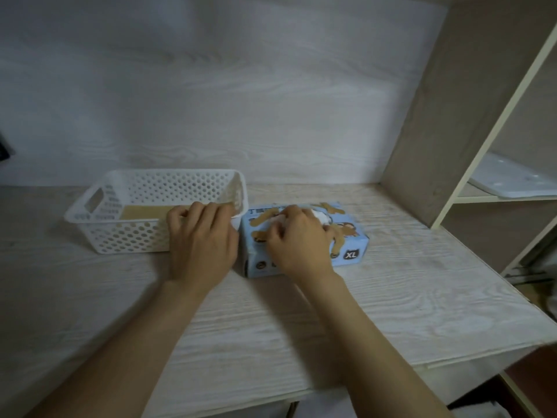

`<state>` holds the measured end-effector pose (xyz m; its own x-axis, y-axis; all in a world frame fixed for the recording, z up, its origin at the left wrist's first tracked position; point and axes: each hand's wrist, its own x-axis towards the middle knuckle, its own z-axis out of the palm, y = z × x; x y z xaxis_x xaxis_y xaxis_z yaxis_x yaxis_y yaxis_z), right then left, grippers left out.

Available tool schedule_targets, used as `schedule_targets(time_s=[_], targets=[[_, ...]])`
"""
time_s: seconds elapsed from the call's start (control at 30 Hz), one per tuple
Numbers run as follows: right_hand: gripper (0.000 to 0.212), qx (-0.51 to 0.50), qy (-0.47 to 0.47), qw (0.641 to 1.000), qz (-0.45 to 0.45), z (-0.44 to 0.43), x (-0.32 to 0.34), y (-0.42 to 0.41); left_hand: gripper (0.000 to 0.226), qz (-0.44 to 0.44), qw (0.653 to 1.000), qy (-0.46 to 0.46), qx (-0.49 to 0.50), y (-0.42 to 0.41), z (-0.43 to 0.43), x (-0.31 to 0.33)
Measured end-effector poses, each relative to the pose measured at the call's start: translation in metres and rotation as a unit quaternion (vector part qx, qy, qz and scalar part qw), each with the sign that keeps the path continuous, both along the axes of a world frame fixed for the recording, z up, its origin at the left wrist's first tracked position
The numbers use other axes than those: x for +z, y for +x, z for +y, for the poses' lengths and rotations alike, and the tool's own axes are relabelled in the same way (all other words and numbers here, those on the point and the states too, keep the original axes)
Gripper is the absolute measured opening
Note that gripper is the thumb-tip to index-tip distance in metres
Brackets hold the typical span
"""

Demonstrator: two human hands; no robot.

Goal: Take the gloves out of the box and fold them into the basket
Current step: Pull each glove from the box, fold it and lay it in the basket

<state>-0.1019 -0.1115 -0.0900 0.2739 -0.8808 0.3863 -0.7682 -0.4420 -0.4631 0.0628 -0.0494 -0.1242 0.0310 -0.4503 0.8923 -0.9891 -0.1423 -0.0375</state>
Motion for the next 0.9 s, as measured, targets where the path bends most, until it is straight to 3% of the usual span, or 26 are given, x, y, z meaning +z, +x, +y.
schedule_targets(time_s=[0.27,0.4,0.5,0.6,0.7,0.83,0.9], targets=[[0.023,0.085,0.058,0.993,-0.059,-0.045,0.018,0.005,0.01,0.079,0.996,-0.03,0.036,0.024,0.011,0.001],[0.016,0.016,0.002,0.996,-0.092,-0.048,0.007,0.003,0.016,0.104,0.994,-0.033,0.018,0.018,0.016,0.011],[0.019,-0.027,-0.052,0.993,-0.102,-0.047,-0.004,0.005,0.023,0.053,0.997,-0.039,-0.033,0.001,0.011,0.017],[0.02,-0.014,-0.106,0.987,-0.121,-0.048,-0.009,0.007,0.015,-0.027,0.985,0.022,-0.166,-0.027,-0.002,0.014],[0.015,0.037,-0.165,0.969,-0.178,-0.05,-0.013,0.003,0.013,-0.013,0.97,0.105,-0.221,-0.045,-0.015,0.004],[0.012,0.093,-0.216,0.946,-0.225,-0.055,-0.014,-0.003,0.048,0.04,0.954,0.199,-0.22,-0.044,-0.016,-0.003],[0.013,0.095,-0.192,0.95,-0.227,-0.054,-0.011,-0.005,0.054,0.052,0.952,0.216,-0.211,-0.044,-0.013,-0.004]])
